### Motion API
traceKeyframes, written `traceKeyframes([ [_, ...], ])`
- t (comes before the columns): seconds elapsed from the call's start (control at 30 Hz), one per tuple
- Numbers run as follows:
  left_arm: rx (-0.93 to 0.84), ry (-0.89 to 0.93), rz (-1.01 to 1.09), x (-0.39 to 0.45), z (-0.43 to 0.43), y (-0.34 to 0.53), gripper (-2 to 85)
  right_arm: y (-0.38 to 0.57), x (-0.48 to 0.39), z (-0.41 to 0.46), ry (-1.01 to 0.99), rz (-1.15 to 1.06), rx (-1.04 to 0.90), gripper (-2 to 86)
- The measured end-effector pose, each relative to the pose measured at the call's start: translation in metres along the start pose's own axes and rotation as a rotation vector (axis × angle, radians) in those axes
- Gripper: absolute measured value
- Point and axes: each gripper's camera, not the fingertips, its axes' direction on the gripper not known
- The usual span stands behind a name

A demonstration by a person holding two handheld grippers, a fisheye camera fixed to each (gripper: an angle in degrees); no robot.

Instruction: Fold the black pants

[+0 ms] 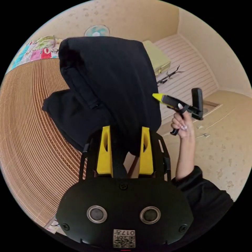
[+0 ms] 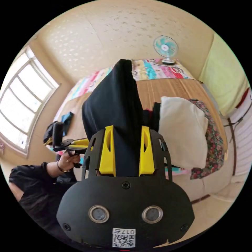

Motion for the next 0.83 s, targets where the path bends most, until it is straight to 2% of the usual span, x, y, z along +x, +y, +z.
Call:
traceKeyframes([
  [0.03,-0.060,-0.039,0.030,0.002,0.026,0.009,11.8,0.006,-0.001,0.033,0.120,0.014,-0.055,12.8],
  [0.07,-0.093,-0.072,0.035,0.002,0.039,0.025,11.5,0.013,0.000,0.081,0.203,0.028,-0.191,12.3],
  [0.1,-0.064,-0.079,0.059,0.004,0.037,0.035,11.5,0.020,-0.002,0.101,0.224,0.015,-0.206,12.1],
  [0.13,0.003,-0.127,0.104,0.009,0.022,0.056,11.5,0.038,-0.012,0.111,0.258,0.012,-0.035,11.7],
  [0.17,0.033,-0.232,0.102,0.009,0.004,0.073,12.4,0.049,-0.023,0.111,0.292,0.027,0.025,11.3],
  [0.23,0.098,-0.379,0.114,0.003,-0.033,0.102,13.1,0.051,-0.046,0.103,0.354,0.042,0.022,10.8],
  [0.33,0.264,-0.621,0.034,-0.026,-0.120,0.152,12.8,0.066,-0.097,0.074,0.376,0.078,0.201,9.6],
  [0.4,0.361,-0.760,-0.066,-0.055,-0.177,0.178,12.8,0.079,-0.127,0.068,0.279,0.078,0.290,9.6],
  [0.47,0.428,-0.891,-0.249,-0.110,-0.250,0.202,13.3,0.096,-0.159,0.080,0.023,0.030,0.310,9.4],
  [0.57,0.456,-1.005,-0.482,-0.182,-0.327,0.220,14.4,0.114,-0.190,0.117,-0.200,0.006,0.218,9.1],
  [0.63,0.437,-1.064,-0.568,-0.221,-0.350,0.225,14.2,0.124,-0.205,0.140,-0.273,0.003,0.159,8.7],
  [0.7,0.313,-1.016,-0.639,-0.271,-0.351,0.226,13.0,0.133,-0.217,0.159,-0.358,0.018,0.099,8.2],
  [0.73,0.201,-0.927,-0.713,-0.305,-0.340,0.230,11.2,0.137,-0.224,0.167,-0.403,0.018,0.071,7.9],
  [0.8,0.277,-0.991,-0.658,-0.290,-0.334,0.235,8.1,0.142,-0.233,0.171,-0.435,0.000,0.042,7.6],
  [0.83,0.267,-0.945,-0.595,-0.275,-0.326,0.234,4.9,0.143,-0.238,0.170,-0.435,-0.027,0.029,7.5],
])
